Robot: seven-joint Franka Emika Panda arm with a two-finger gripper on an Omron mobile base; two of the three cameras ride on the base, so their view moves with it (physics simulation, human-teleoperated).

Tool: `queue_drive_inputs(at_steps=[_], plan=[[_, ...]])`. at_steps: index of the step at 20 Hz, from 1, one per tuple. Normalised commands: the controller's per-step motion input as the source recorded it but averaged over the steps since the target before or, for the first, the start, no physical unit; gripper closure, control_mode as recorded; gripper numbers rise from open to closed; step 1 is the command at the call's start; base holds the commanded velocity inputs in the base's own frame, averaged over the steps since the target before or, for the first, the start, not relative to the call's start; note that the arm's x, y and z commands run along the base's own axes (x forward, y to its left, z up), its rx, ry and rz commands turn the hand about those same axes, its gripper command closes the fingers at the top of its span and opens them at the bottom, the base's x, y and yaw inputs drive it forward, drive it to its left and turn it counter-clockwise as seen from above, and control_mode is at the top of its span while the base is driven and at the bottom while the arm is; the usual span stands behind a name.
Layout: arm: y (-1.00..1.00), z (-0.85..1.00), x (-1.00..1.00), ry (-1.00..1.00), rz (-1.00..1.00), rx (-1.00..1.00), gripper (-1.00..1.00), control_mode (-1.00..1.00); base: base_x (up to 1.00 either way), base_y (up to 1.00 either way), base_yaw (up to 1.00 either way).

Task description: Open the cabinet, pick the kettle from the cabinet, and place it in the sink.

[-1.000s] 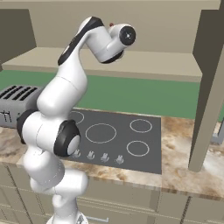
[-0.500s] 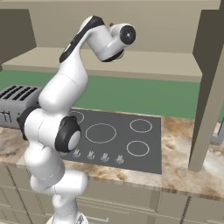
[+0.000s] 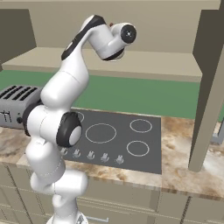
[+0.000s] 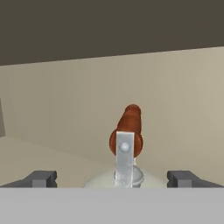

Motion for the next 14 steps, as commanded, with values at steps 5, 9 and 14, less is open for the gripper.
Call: queue_drive_inputs(at_steps=[5,9,14], plan=[[-0.06,-0.01,0.15,0.00,0.00,0.00,-1.00,-1.00,0.00,0.00,0.00],[-0.09,0.00,0.14,0.00,0.00,0.00,-1.00,-1.00,0.00,0.00,0.00],[-0.03,-0.04,0.02,0.00,0.00,0.00,-1.00,-1.00,0.00,0.00,0.00]])
